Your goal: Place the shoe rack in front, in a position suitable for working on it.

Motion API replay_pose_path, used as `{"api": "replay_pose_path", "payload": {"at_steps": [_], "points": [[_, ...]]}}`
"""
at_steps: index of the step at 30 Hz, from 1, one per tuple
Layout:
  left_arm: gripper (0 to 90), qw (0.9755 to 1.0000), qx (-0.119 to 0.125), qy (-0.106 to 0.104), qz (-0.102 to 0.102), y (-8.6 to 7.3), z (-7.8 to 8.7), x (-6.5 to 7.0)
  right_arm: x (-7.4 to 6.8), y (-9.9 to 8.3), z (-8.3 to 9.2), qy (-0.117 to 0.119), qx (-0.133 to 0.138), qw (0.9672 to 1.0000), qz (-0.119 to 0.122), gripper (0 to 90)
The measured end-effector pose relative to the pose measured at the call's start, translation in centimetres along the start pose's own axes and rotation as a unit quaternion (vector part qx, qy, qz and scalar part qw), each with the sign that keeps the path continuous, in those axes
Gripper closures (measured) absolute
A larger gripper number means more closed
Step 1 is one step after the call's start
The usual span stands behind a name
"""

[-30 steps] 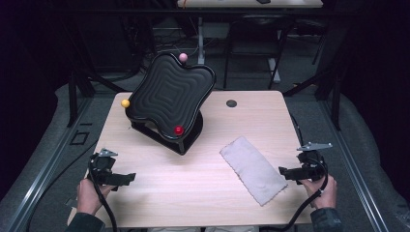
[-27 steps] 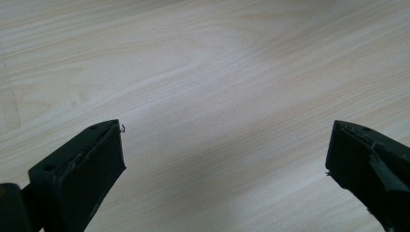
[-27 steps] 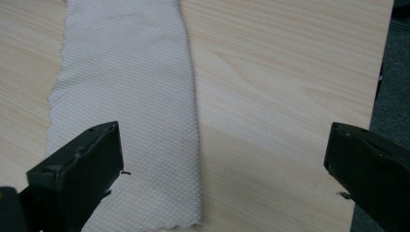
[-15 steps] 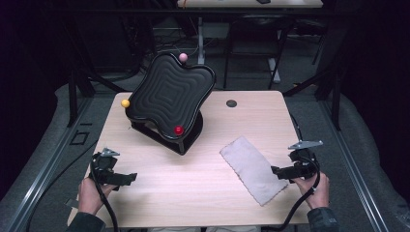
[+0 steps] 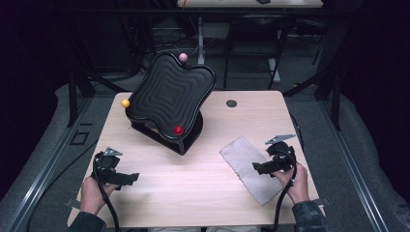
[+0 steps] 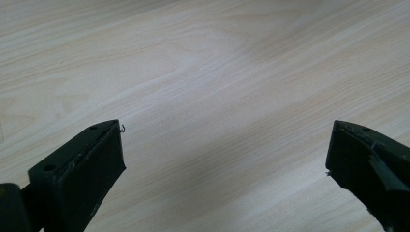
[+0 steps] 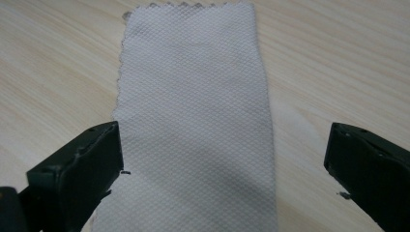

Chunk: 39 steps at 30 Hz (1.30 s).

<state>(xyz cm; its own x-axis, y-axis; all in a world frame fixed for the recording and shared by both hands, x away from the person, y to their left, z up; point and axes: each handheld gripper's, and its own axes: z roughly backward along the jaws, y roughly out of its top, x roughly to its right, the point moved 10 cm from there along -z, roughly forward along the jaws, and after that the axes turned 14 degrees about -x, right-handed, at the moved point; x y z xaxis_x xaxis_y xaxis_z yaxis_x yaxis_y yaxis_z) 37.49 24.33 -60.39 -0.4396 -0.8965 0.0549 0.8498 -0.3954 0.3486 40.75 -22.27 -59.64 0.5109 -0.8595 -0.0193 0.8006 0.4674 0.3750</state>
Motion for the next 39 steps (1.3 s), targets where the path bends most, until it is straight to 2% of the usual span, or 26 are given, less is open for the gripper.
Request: {"api": "replay_pose_path", "payload": {"at_steps": [1,2,3,5,8,11,14,17,18,19,20,25,26,28,37,38,39], "points": [[0.0,1.0,0.0,0.0,-0.001,0.0,-0.1,0.0,0.1,0.1,-0.3,-0.007,-0.003,1.0,-0.002,0.0],[0.0,1.0,0.0,0.0,-0.001,0.0,-0.1,0.0,0.1,0.1,-0.3,-0.007,-0.003,1.0,-0.002,0.0],[0.0,1.0,-0.003,-0.001,0.0,-0.1,-0.2,0.0,0.1,0.3,-1.1,-0.006,-0.017,0.9998,-0.001,0.0],[0.0,1.0,-0.004,-0.002,-0.001,-0.1,-0.2,0.0,0.1,0.4,-1.8,-0.003,-0.025,0.9997,0.0,0.0],[0.0,1.0,-0.004,-0.001,-0.003,-0.1,-0.2,0.0,0.2,0.4,-2.2,-0.002,-0.029,0.9995,-0.006,0.4],[0.0,1.0,-0.006,0.0,-0.005,0.0,-0.3,0.1,0.7,0.6,-3.0,-0.013,-0.038,0.9991,-0.013,1.2],[0.0,0.9999,-0.008,-0.001,-0.008,0.0,-0.3,0.2,0.8,0.6,-3.7,-0.006,-0.046,0.9988,-0.017,2.0],[0.0,0.9999,-0.007,-0.001,-0.009,0.0,-0.3,0.2,0.6,0.5,-4.0,0.002,-0.052,0.9986,-0.01,3.6],[0.0,1.0,-0.007,0.0,-0.006,-0.1,-0.3,0.2,0.8,0.4,-4.1,-0.026,-0.062,0.9977,-0.006,5.5],[0.0,1.0,-0.007,0.0,-0.006,-0.1,-0.3,0.2,0.6,0.4,-4.2,-0.012,-0.06,0.9981,-0.003,6.4],[0.0,1.0,-0.007,0.0,-0.007,-0.1,-0.3,0.2,0.6,0.4,-4.2,-0.012,-0.06,0.9981,-0.003,6.4],[0.0,0.9999,-0.01,-0.002,-0.01,-0.2,-0.3,0.2,0.5,0.1,-4.5,-0.01,-0.068,0.9976,-0.003,14.1],[0.0,0.9999,-0.009,-0.002,-0.012,-0.1,-0.3,0.2,0.7,-0.1,-4.7,-0.028,-0.076,0.9967,-0.003,14.9],[0.0,0.9999,-0.011,0.0,-0.012,-0.2,-0.3,0.3,0.4,-0.6,-5.5,-0.024,-0.092,0.9955,0.005,18.2],[0.0,0.9998,-0.014,0.0,-0.017,-0.2,-0.5,0.5,0.2,-0.6,-5.2,-0.005,-0.085,0.9964,0.001,32.8],[0.0,0.9997,-0.015,-0.001,-0.018,-0.2,-0.5,0.6,0.4,-0.6,-5.2,-0.01,-0.082,0.9966,0.001,36.6],[0.0,0.9997,-0.017,0.0,-0.018,-0.2,-0.5,0.6,0.6,-0.6,-5.0,-0.012,-0.076,0.997,-0.004,46.7]]}}
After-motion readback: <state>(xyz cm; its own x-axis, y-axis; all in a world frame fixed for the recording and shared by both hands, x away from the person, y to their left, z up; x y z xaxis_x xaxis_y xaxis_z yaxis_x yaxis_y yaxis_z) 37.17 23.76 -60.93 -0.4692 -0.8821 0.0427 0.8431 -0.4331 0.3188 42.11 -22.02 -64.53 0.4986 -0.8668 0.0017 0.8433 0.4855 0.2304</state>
